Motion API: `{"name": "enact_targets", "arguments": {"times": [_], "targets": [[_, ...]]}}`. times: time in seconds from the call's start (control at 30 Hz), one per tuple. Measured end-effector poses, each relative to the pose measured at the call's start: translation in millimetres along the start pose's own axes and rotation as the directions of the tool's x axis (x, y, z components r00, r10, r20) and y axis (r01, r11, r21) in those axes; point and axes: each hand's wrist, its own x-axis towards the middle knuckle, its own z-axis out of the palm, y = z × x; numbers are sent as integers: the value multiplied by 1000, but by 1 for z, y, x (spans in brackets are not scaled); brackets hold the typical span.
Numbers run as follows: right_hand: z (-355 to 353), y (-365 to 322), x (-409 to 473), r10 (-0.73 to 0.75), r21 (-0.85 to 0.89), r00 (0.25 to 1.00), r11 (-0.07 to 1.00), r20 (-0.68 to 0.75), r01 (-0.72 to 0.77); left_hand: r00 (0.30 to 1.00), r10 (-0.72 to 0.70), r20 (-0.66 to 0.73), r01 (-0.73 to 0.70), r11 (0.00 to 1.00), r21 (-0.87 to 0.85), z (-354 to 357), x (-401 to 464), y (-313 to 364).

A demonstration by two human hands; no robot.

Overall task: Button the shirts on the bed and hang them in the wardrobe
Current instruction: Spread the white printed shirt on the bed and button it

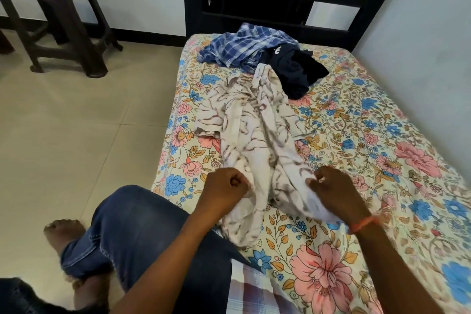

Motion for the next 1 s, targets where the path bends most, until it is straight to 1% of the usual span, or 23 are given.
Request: {"name": "enact_targets", "arguments": {"times": [0.03,0.1,0.13,0.17,0.2,0.23,0.27,0.3,0.33,0.37,0.43,0.5,0.6,0.67,0.73,0.77,0.8,0.83,0.87,0.9,0.93,0.97,1.0], "targets": [[10,4,-3,16,-13,998,1000,59,-16,1000,-21,2,21,1000,-2,3,-5,-9],[19,12,-8,71,198,989,975,128,-96,1000,-25,17,25,1000,-16,6,-9,-17],[19,15,-10,113,330,984,932,139,-153,1000,-20,15,20,999,-33,5,-9,-16],[16,15,-10,155,479,973,850,168,-219,1000,-21,8,21,998,-60,4,-9,-13],[14,13,-10,181,633,953,715,243,-297,1000,-25,7,26,995,-93,4,-10,-12],[13,12,-10,167,766,924,519,344,-379,999,-30,10,31,993,-116,4,-10,-12],[9,9,-10,150,828,894,338,423,-448,999,-30,17,31,992,-125,4,-11,-12],[6,7,-8,136,845,873,218,469,-488,999,-24,23,27,991,-127,4,-12,-12],[5,7,-5,140,847,862,163,488,-506,1000,-17,25,20,990,-140,3,-12,-13],[4,6,-3,147,851,863,150,483,-503,1000,-11,21,14,986,-165,3,-12,-13],[5,10,2,175,872,881,151,439,-465,1000,-14,4,14,975,-223,1,-12,-11],[8,17,6,226,887,895,178,385,-427,1000,-22,-15,17,967,-254,1,-13,-10],[9,25,22,322,910,920,267,226,-317,999,-23,-38,13,967,-254,0,-16,-13],[5,19,32,353,919,919,276,175,-280,999,-20,-39,9,966,-259,0,-16,-13],[4,6,41,316,944,937,237,150,-231,999,-20,-36,10,966,-257,0,-16,-13],[6,-4,42,262,944,957,266,123,-194,999,-22,-35,12,968,-251,0,-16,-14],[10,-12,41,206,919,974,360,90,-161,999,-24,-33,15,970,-243,0,-15,-15],[17,-16,40,153,857,986,498,61,-131,999,-26,-32,18,972,-235,0,-14,-16],[24,-18,36,115,749,993,656,28,-97,999,-29,-33,20,974,-227,1,-14,-17],[31,-20,31,82,625,996,779,-23,-50,999,-31,-38,22,975,-219,2,-13,-18],[38,-19,26,63,521,993,853,-101,-1,998,-35,-44,25,977,-213,2,-12,-19],[43,-17,20,64,461,980,887,-186,30,998,-36,-47,26,979,-203,3,-11,-20],[47,-13,14,82,443,963,895,-259,43,998,-31,-46,22,982,-185,4,-11,-21]]}}
